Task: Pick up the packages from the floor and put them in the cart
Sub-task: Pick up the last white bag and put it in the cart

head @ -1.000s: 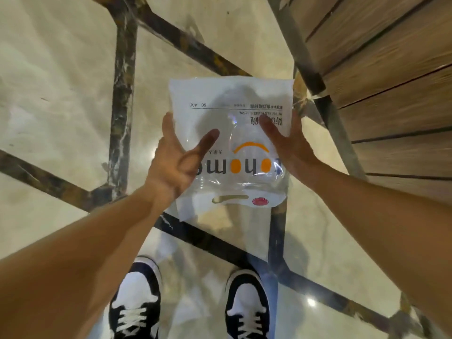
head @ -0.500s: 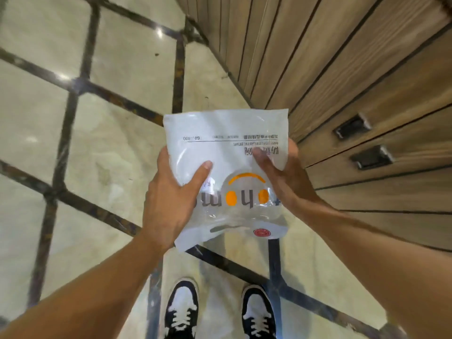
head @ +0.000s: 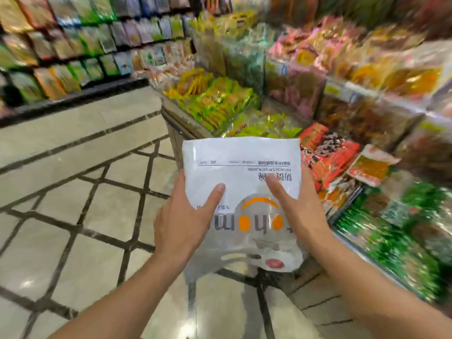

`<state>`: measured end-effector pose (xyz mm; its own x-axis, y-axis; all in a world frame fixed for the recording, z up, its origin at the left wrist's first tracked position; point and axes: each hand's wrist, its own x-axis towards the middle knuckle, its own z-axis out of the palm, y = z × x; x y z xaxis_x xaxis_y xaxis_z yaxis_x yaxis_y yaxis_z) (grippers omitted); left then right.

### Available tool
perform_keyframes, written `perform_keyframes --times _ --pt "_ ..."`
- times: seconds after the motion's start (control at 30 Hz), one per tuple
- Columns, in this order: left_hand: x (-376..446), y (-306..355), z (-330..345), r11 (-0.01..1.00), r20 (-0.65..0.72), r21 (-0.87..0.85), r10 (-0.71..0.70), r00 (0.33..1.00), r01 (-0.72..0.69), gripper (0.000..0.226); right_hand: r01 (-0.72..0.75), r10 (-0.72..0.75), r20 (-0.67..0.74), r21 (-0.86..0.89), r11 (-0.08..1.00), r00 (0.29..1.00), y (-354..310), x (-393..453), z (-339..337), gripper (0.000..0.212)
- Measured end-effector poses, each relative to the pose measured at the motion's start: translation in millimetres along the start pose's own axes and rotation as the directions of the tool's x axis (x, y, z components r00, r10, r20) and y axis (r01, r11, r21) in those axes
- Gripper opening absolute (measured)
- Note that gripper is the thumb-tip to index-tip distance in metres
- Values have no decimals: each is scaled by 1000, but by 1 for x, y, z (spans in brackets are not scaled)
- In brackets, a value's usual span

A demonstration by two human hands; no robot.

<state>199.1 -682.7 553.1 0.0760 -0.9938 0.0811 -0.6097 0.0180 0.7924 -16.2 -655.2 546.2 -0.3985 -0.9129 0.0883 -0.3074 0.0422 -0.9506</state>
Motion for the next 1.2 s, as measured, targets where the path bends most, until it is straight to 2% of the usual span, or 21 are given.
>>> perform_keyframes --times 0.07,0.2,0.27,0.37,0.5,0.6,0.73,0.8,0.9,1.0,1.1,1.2 --pt "4 51 -25 997 18 1 74 997 -74 64 40 -40 -56 0 999 998 -51 -3 -31 73" --pt "8 155 -58 971 63 -16 238 969 -237 76 95 -110 -221 -79 992 969 -138 -19 -102 99" --pt "1 208 -65 945 91 -44 327 941 -324 75 94 -122 -312 -105 990 942 -173 -31 -141 102" --pt "-18 279 -64 888 124 -90 460 879 -452 78 80 -145 -452 -159 984 880 -212 -59 -202 113" --pt "-69 359 -48 804 190 -232 589 785 -547 90 14 -141 -615 -207 978 775 -246 -119 -288 107" --pt "-133 413 -33 728 259 -397 674 692 -560 92 -31 -149 -732 -227 973 665 -258 -186 -350 97" --pt "-251 456 -13 637 343 -535 765 545 -556 65 -122 -142 -871 -224 967 471 -261 -298 -419 79" --pt "-313 467 -1 605 387 -568 794 468 -558 72 -183 -95 -915 -179 967 391 -261 -361 -446 71" --pt "-404 479 13 564 434 -611 826 361 -555 86 -251 -80 -948 -161 955 307 -257 -456 -482 49" --pt "-500 487 20 528 461 -646 846 270 -551 86 -333 -48 -978 -115 936 204 -250 -547 -513 58" --pt "-593 490 25 496 484 -702 858 169 -510 86 -391 -42 -997 -65 918 67 -240 -635 -540 68" --pt "-680 491 30 459 495 -756 868 51 -467 74 -430 -13 -999 7 903 -43 -227 -714 -560 74"
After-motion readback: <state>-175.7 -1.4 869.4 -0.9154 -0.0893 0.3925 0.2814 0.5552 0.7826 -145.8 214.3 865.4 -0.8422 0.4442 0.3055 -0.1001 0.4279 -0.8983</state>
